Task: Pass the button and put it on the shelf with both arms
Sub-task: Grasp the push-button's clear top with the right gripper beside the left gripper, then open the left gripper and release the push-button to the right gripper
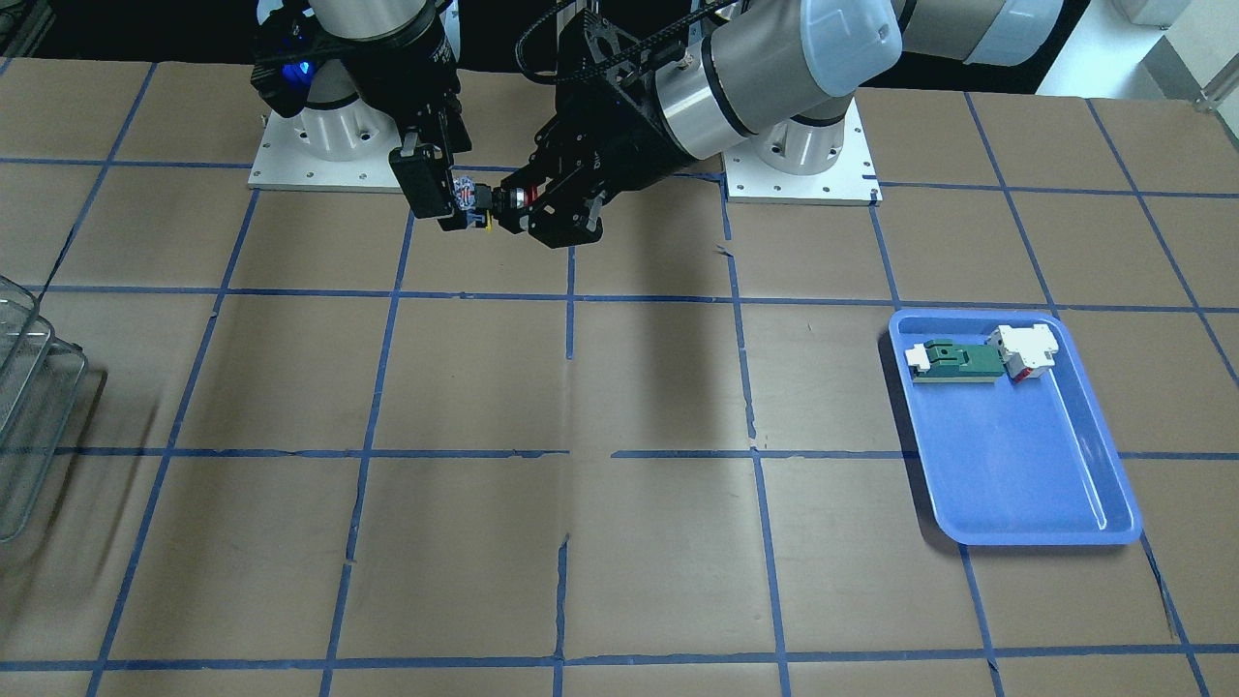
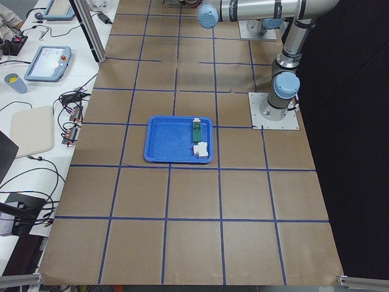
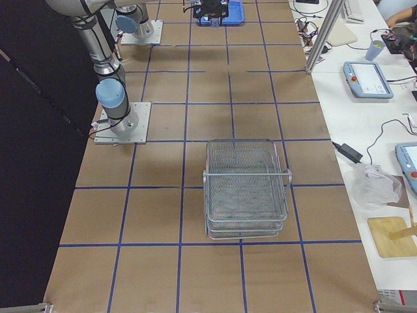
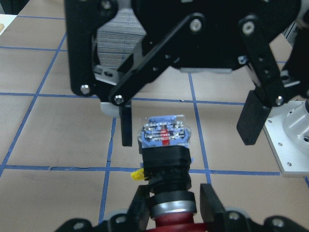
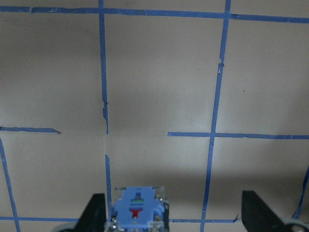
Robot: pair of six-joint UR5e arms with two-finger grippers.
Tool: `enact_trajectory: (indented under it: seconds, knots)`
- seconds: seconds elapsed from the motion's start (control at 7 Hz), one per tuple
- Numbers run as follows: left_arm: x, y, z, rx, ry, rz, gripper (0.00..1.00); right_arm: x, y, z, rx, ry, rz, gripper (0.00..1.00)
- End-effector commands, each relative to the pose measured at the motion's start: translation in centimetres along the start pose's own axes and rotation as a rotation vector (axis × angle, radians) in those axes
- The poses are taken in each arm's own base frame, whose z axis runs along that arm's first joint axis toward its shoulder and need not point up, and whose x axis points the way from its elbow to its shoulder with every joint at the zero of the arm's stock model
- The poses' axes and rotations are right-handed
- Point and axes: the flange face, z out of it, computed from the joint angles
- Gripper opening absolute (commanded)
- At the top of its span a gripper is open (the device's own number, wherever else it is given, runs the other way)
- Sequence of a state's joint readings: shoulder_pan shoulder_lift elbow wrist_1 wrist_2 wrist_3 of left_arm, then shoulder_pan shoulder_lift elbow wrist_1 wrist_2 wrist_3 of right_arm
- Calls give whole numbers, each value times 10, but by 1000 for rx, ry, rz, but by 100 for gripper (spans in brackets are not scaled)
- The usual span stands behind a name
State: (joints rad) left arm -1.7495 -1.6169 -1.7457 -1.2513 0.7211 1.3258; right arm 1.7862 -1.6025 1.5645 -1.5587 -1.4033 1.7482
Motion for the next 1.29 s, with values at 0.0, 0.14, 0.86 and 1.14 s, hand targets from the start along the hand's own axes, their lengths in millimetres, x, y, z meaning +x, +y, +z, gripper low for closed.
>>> enact_trajectory:
  seconds: [0.0,0.14,0.86,1.14]
  knots:
    - [4,-3,3,-3,5,8,0,0,1,0,-2,5,-1,100]
    - [5,-3,3,-6,5,11,0,0,1,0,-5,-1,-4,100]
    - [17,-8,8,-9,17,23,0,1,0,-2,-5,-2,-10,37]
    - [17,-8,7,-11,14,22,0,1,1,-3,-13,-3,-10,2]
